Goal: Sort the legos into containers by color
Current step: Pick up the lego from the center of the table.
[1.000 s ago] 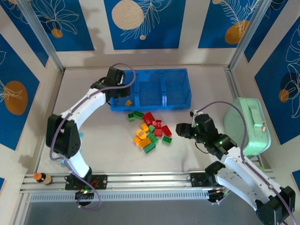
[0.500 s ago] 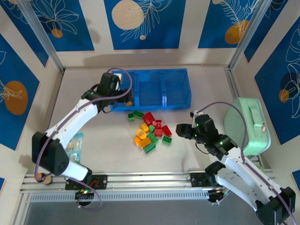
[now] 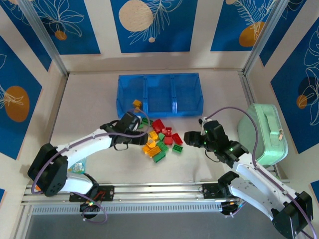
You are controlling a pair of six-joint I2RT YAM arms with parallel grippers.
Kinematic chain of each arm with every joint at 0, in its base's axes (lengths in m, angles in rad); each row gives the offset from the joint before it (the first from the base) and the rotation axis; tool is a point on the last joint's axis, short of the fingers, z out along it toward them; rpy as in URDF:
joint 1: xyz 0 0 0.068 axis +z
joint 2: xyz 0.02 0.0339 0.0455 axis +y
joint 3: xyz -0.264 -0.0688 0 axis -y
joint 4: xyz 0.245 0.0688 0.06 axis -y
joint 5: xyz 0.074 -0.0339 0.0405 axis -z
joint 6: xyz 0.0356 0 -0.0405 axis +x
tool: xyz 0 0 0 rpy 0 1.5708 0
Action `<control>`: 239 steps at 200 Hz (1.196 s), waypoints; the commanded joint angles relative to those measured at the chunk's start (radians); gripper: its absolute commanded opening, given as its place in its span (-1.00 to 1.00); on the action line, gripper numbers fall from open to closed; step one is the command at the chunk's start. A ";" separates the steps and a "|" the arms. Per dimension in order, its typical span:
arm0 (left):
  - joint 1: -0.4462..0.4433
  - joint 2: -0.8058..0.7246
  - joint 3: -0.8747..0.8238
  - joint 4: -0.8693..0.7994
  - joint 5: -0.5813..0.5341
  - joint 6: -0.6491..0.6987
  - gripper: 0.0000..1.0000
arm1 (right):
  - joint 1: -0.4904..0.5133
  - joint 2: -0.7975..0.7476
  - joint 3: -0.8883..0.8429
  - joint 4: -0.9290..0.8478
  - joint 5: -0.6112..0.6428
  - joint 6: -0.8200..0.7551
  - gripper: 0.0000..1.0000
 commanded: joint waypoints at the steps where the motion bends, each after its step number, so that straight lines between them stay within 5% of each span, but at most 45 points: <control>1: -0.007 -0.024 -0.027 0.071 -0.004 -0.058 0.50 | 0.013 0.003 -0.012 0.008 -0.017 0.018 0.34; 139: 0.107 0.429 0.354 -0.036 -0.197 -0.012 0.29 | 0.063 -0.033 -0.016 -0.036 0.045 0.031 0.33; 164: 0.116 0.456 0.372 -0.039 -0.206 -0.010 0.18 | 0.061 -0.030 -0.014 -0.035 0.052 0.026 0.33; 204: 0.117 0.462 0.380 -0.063 -0.200 -0.003 -0.35 | 0.059 -0.023 -0.014 -0.022 0.050 0.024 0.33; 239: 0.046 0.313 0.348 -0.059 -0.215 -0.030 -0.41 | 0.056 -0.009 -0.026 0.008 0.049 0.030 0.32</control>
